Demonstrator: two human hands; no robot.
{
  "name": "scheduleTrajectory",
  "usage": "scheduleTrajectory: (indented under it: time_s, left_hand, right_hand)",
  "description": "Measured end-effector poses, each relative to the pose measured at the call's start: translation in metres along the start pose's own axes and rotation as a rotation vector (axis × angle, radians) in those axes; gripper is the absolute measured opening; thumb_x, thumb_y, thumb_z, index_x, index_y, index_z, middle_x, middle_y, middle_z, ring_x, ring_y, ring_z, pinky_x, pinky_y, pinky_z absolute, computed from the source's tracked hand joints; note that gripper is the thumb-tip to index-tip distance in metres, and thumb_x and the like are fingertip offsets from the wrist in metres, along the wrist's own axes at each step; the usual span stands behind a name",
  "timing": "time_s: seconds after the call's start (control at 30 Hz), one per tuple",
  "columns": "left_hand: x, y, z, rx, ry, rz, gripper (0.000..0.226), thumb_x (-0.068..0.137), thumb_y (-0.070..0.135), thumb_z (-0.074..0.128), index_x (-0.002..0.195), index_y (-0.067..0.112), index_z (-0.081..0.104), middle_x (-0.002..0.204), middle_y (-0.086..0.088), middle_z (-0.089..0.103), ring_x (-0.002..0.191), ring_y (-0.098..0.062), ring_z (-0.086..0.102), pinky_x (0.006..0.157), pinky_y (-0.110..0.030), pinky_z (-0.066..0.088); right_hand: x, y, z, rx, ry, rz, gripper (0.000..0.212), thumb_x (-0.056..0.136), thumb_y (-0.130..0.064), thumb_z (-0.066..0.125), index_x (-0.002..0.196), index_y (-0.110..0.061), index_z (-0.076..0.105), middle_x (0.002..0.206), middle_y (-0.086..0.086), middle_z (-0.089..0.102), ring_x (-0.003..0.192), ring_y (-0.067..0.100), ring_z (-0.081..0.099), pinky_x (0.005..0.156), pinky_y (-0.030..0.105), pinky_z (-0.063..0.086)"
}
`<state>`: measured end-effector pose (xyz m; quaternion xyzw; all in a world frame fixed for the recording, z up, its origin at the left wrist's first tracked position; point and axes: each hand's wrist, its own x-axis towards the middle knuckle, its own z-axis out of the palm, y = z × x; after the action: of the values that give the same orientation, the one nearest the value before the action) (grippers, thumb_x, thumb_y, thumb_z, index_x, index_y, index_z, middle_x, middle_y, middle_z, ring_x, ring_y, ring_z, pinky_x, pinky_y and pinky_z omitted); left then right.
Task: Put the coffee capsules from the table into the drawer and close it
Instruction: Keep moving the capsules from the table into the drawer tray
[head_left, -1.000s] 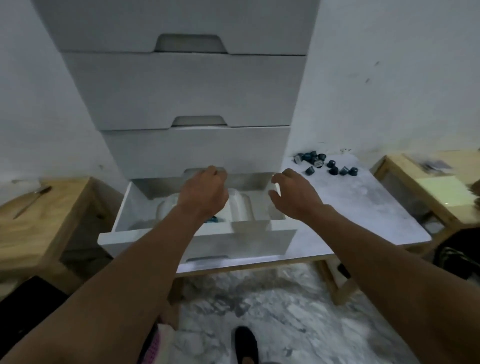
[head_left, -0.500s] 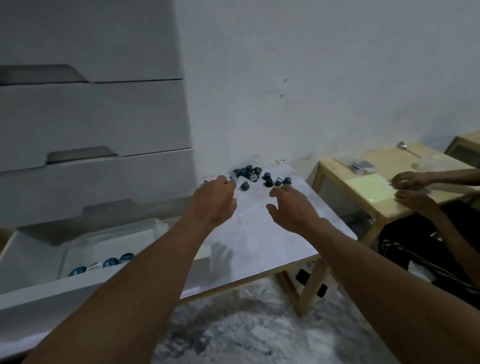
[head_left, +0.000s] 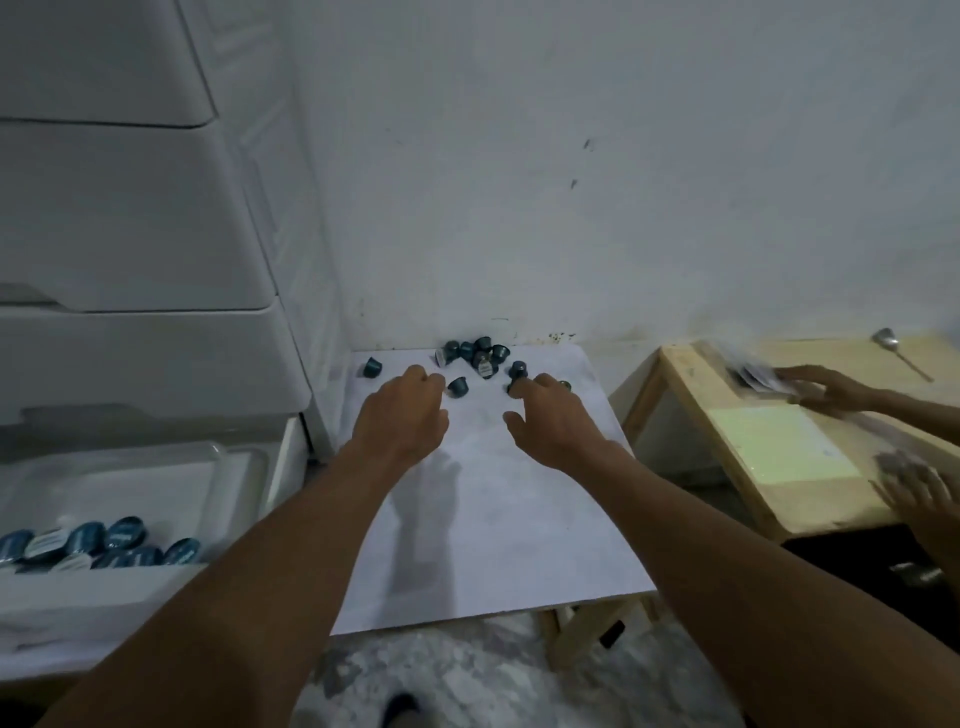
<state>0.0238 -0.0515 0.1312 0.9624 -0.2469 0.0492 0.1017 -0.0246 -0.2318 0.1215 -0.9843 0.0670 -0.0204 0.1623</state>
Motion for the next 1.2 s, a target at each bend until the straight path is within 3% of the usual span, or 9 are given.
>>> scheduleTrajectory:
  time_s: [0.33, 0.5, 0.63, 0.83, 0.93, 1.2]
  left_hand:
    - [0.104, -0.04, 0.055, -0.025, -0.134, -0.124, 0.024, 0.093, 0.023, 0.047, 0.111, 0.011, 0.056, 0.114, -0.007, 0.053, 0.099, -0.027, 0.057, 0.072, -0.035, 0.044]
    - [0.138, -0.06, 0.083, 0.026, -0.183, -0.125, 0.019, 0.093, 0.018, 0.044, 0.106, 0.012, 0.056, 0.112, -0.004, 0.054, 0.096, -0.022, 0.058, 0.062, -0.027, 0.035]
    - [0.156, -0.078, 0.103, 0.07, -0.252, -0.137, 0.024, 0.094, 0.025, 0.046, 0.114, 0.016, 0.055, 0.116, -0.003, 0.053, 0.095, -0.02, 0.059, 0.062, -0.026, 0.034]
    - [0.174, -0.098, 0.141, 0.02, -0.399, -0.172, 0.03, 0.09, 0.03, 0.053, 0.115, 0.013, 0.054, 0.114, -0.009, 0.05, 0.093, -0.023, 0.057, 0.068, -0.031, 0.046]
    - [0.18, -0.1, 0.153, -0.026, -0.422, -0.183, 0.029, 0.09, 0.029, 0.054, 0.115, 0.013, 0.052, 0.113, -0.009, 0.048, 0.094, -0.024, 0.056, 0.069, -0.031, 0.044]
    - [0.182, -0.105, 0.17, -0.074, -0.415, -0.188, 0.019, 0.092, 0.019, 0.049, 0.105, 0.009, 0.057, 0.104, -0.012, 0.053, 0.091, -0.029, 0.056, 0.072, -0.035, 0.046]
  right_hand:
    - [0.123, 0.01, 0.047, 0.055, -0.126, -0.005, 0.037, 0.091, -0.024, 0.053, 0.125, -0.011, 0.052, 0.129, 0.014, 0.052, 0.112, 0.032, 0.054, 0.092, 0.039, 0.044]
    - [0.178, 0.012, 0.073, 0.064, -0.207, 0.017, 0.031, 0.091, -0.022, 0.053, 0.119, -0.009, 0.055, 0.128, 0.016, 0.052, 0.113, 0.034, 0.053, 0.096, 0.045, 0.046]
    - [0.206, 0.012, 0.098, 0.053, -0.275, 0.008, 0.03, 0.092, -0.023, 0.054, 0.118, -0.008, 0.055, 0.124, 0.019, 0.053, 0.111, 0.035, 0.054, 0.092, 0.042, 0.048]
    - [0.233, 0.018, 0.127, 0.028, -0.375, -0.012, 0.039, 0.091, -0.021, 0.051, 0.126, -0.005, 0.051, 0.12, 0.022, 0.053, 0.113, 0.039, 0.05, 0.091, 0.043, 0.048]
    - [0.24, 0.021, 0.137, 0.024, -0.399, 0.003, 0.039, 0.09, -0.021, 0.051, 0.126, -0.006, 0.051, 0.119, 0.022, 0.052, 0.112, 0.04, 0.05, 0.091, 0.042, 0.047]
    - [0.247, 0.024, 0.15, 0.096, -0.404, 0.019, 0.023, 0.084, -0.02, 0.057, 0.096, -0.001, 0.061, 0.1, 0.022, 0.056, 0.096, 0.035, 0.055, 0.072, 0.03, 0.038]
